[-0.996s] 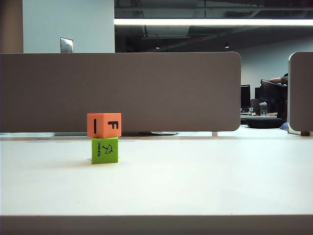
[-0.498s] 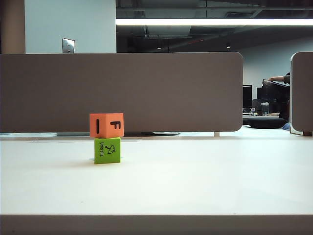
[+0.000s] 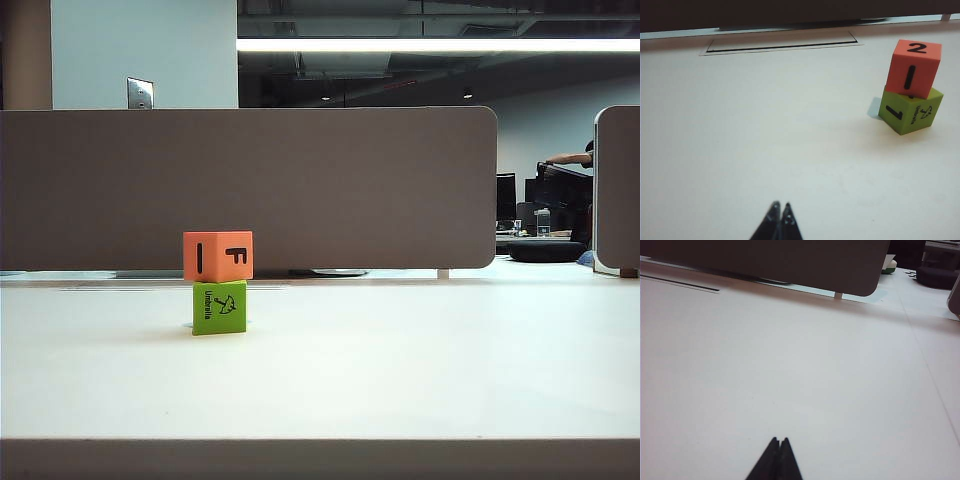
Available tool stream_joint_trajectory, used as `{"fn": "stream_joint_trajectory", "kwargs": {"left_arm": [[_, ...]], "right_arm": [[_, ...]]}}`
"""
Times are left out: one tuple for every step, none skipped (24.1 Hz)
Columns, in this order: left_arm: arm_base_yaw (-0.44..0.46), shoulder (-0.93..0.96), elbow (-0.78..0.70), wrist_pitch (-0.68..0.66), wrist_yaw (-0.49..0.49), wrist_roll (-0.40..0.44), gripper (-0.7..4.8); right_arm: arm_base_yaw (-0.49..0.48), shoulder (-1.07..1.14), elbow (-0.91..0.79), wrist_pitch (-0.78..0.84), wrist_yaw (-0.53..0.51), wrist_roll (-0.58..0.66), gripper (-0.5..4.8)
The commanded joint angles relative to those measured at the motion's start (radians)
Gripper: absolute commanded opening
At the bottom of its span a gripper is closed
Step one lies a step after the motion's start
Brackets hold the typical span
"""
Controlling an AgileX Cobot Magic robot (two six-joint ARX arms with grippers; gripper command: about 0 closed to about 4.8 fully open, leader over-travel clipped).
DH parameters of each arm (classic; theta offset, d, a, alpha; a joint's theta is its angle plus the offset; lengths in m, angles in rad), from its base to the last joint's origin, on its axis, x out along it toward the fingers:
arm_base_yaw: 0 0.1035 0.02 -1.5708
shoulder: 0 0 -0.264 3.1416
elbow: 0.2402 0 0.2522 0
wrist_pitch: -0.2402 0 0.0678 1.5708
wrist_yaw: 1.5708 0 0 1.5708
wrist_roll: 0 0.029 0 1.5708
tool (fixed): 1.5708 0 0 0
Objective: Stack the letter block on the right onto the letter block on the left.
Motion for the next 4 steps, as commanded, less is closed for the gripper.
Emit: {"fn": "stream_joint_trajectory", "kwargs": {"left_arm": [[0.0, 0.001, -0.001, -0.009, -0.001, 0.0, -0.02], [0.0, 0.001, -0.001, -0.009, -0.001, 0.0, -0.02], [0.0, 0.001, -0.001, -0.009, -0.001, 0.0, -0.02], [0.0, 0.001, -0.001, -0.009, -0.001, 0.0, -0.02]], "right_arm": [[0.0, -0.001, -0.005, 0.019, 0.002, -0.003, -0.01], [0.0, -0.001, -0.005, 0.019, 0.002, -0.003, -0.01], [0.0, -0.001, -0.005, 0.019, 0.002, -0.003, -0.01], [0.0, -0.001, -0.005, 0.019, 0.002, -0.003, -0.01]]}}
